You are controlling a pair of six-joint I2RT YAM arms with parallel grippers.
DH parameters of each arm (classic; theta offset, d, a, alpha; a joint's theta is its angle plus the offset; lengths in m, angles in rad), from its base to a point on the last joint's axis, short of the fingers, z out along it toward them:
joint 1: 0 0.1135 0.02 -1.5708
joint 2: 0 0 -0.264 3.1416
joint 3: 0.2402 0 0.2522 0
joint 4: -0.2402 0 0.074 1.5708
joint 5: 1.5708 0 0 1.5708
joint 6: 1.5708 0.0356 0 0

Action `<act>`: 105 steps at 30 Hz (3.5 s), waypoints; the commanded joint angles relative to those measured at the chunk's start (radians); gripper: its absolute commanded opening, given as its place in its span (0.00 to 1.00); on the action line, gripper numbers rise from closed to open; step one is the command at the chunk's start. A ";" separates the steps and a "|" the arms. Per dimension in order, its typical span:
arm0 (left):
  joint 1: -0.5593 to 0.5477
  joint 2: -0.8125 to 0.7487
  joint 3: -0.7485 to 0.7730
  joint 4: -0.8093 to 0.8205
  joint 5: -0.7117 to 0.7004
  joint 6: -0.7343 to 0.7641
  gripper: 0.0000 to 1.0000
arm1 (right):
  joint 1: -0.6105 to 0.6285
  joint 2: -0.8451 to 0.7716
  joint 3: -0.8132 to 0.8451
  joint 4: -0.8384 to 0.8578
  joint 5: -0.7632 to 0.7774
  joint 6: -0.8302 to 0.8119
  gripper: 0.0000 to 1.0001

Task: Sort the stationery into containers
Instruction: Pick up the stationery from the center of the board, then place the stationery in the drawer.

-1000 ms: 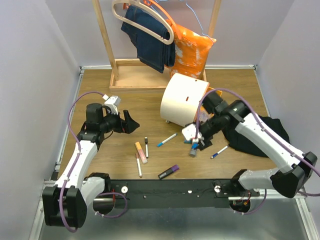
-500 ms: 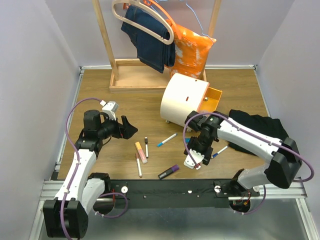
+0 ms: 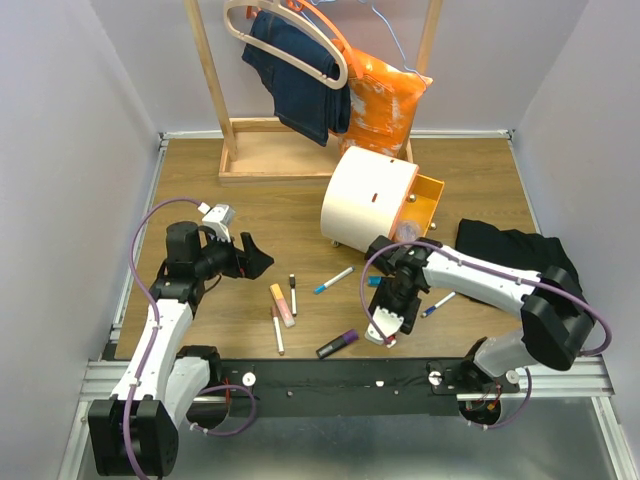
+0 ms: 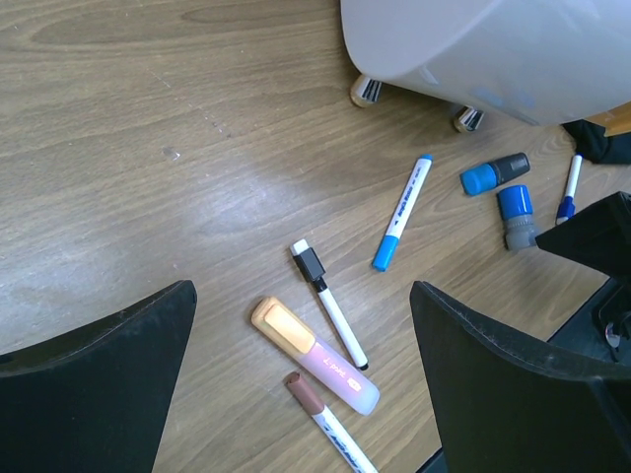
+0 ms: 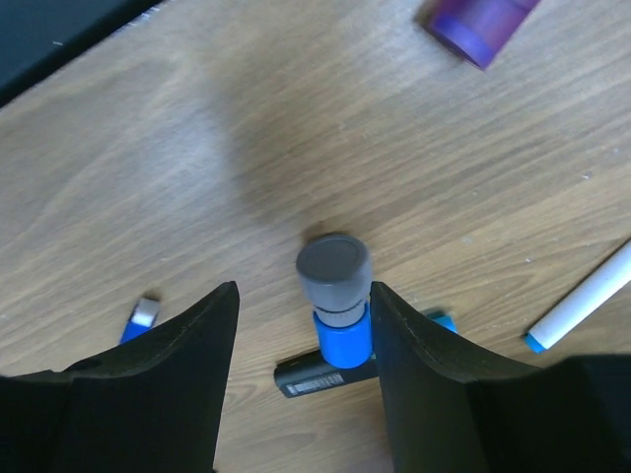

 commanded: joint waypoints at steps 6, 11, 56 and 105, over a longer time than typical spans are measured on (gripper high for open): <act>0.032 0.004 -0.020 0.013 0.021 -0.011 0.99 | 0.009 0.041 -0.057 0.150 0.048 0.048 0.56; 0.038 0.000 -0.023 0.013 0.018 -0.014 0.99 | 0.012 0.053 -0.077 0.202 0.063 0.076 0.53; 0.041 0.089 0.150 -0.116 0.015 0.038 0.99 | -0.561 -0.160 0.549 0.450 0.108 2.024 0.01; 0.049 0.201 0.254 -0.087 0.024 0.026 0.99 | -0.890 -0.068 0.319 0.359 -0.043 2.190 0.04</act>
